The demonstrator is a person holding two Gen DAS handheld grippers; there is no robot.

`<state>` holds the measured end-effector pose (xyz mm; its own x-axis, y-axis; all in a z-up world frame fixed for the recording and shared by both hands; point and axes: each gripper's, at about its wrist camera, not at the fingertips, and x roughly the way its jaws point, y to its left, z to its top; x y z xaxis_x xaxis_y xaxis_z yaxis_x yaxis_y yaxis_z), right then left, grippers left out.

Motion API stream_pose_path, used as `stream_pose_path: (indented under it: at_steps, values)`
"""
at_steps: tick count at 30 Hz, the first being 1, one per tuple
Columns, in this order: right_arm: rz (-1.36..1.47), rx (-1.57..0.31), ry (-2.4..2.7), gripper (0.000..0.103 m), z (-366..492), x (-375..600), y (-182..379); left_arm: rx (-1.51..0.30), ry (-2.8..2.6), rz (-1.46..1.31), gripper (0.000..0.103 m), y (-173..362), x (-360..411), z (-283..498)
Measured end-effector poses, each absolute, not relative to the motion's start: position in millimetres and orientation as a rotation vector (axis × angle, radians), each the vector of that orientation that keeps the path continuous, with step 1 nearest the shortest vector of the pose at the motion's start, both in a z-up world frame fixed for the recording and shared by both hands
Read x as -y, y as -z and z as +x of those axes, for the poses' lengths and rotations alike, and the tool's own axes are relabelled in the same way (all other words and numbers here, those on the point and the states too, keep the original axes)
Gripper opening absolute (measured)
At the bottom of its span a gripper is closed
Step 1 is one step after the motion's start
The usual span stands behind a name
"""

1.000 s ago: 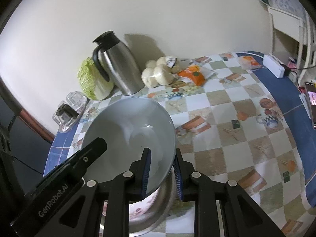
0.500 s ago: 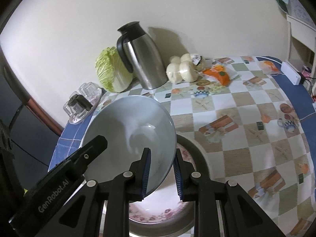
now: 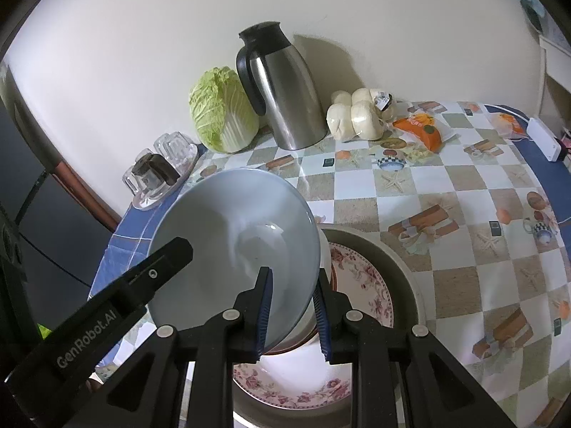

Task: Organize plates and bowls
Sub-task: 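Lower the white round bowl with both grippers into the stacked bowls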

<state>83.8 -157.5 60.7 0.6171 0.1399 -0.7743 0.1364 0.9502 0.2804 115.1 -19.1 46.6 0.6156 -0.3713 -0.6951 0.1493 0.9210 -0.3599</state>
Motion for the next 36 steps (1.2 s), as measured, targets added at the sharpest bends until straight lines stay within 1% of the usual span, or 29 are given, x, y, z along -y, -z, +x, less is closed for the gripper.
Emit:
stream_pose_path:
  at_steps: [13,14,20,36]
  values:
    - [0.282,-0.922,0.017,0.025,86,157,-55,-0.893,0.302,-0.274,0.016,-38,23,119]
    - [0.279,-0.921,0.017,0.027,86,156,-55,-0.895,0.302,-0.276,0.016,-38,23,119]
    - [0.270,-0.920,0.024,0.030,87,157,-53,-0.906,0.270,-0.269,0.016,-35,22,121]
    - [0.296,-0.882,0.032,0.031,84,170,-58,-0.921,0.243,-0.291,0.016,-30,13,124]
